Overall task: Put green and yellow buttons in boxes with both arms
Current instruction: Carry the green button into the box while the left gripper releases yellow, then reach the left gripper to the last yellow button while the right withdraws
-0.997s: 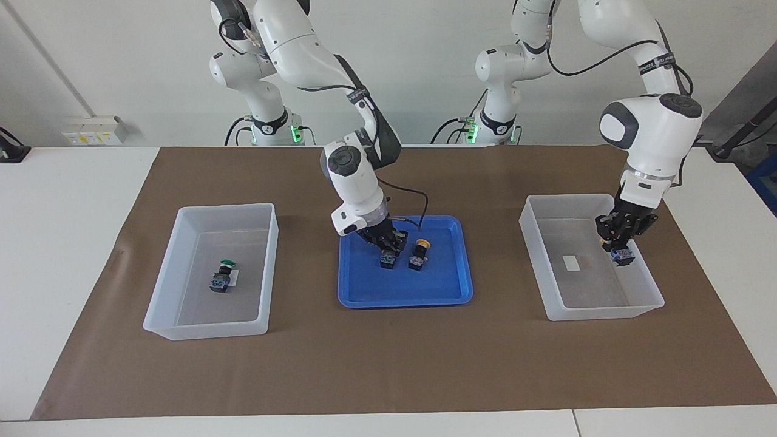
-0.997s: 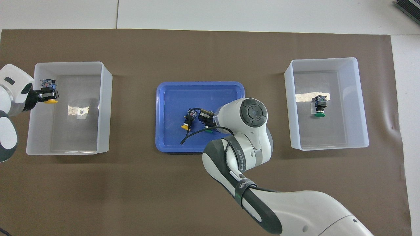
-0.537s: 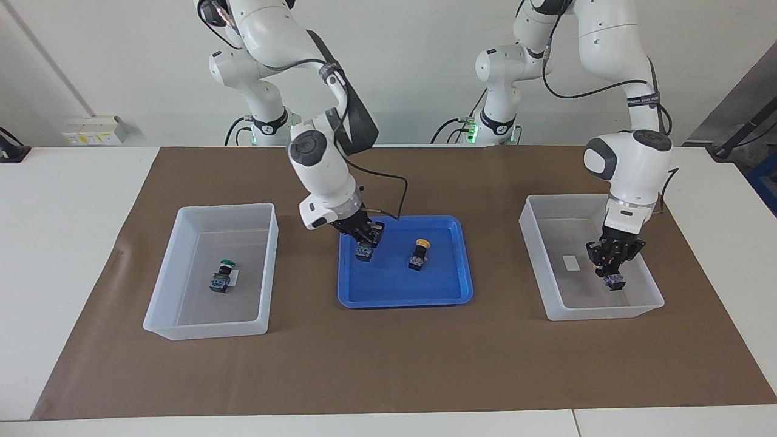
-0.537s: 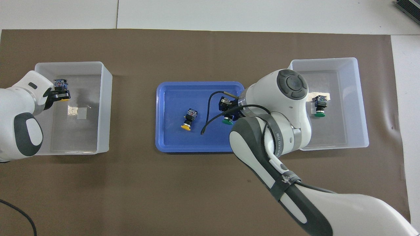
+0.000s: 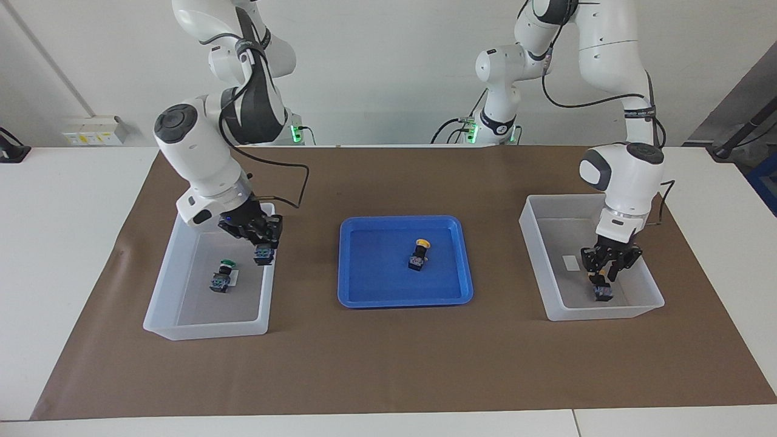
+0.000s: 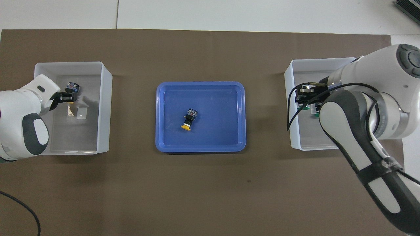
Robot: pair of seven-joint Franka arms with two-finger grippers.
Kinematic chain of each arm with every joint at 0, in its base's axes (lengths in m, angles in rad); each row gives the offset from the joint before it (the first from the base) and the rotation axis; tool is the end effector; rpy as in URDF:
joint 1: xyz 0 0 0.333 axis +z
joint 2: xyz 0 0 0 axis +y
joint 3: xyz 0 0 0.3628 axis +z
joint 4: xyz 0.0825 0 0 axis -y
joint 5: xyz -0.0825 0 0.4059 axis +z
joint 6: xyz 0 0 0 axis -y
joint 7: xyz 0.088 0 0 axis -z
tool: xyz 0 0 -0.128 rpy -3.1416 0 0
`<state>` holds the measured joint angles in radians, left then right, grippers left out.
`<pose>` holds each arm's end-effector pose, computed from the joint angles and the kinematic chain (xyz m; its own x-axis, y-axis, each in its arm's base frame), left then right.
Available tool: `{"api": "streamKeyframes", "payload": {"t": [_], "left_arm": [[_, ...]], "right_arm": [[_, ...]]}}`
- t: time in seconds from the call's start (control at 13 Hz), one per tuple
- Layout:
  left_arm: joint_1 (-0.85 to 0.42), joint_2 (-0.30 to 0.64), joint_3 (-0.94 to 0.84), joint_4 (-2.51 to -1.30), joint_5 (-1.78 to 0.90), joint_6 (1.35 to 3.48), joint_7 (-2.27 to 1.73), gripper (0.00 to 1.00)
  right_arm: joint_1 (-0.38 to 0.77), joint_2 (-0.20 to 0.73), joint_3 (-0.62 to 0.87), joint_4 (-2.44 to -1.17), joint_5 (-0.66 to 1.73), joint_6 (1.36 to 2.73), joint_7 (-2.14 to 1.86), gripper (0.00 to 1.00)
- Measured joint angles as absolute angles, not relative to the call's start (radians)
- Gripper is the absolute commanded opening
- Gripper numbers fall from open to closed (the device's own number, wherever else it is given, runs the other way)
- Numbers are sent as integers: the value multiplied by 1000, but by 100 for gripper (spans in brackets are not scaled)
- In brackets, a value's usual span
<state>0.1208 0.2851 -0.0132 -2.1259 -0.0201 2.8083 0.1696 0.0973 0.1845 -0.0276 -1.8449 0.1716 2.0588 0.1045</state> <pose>0.6403 0.0703 0.3267 0.9220 -0.0494 0.3841 -0.0333 -0.9983 -0.0484 0.6378 0.0577 0.4444 0.9936 -0.1130 0.0081 -0.1105 -0.9825 -0.1498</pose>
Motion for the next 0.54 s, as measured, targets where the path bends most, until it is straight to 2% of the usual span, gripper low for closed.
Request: {"api": "streamKeyframes", "payload": {"t": [0.23,0.38,0.46,0.54], "left_arm": [[122,271,-14,-2122,-20,2808,170,100],[123,245,-14,-2119,-20,2796,170,100],[123,230,-13,-2117,-20,2790,170,100],[124,211,-13,-2114,-20,2774,170,100]], "right_arm": [[2,187,-28,-1939,171,2149,-93,0],[-21,188,-28,-2000,171,2197,-131,2],[-27,188,-28,-2033,171,2226,-144,15],[-33,188,-28,-2063,171,2256,-164,59]]}}
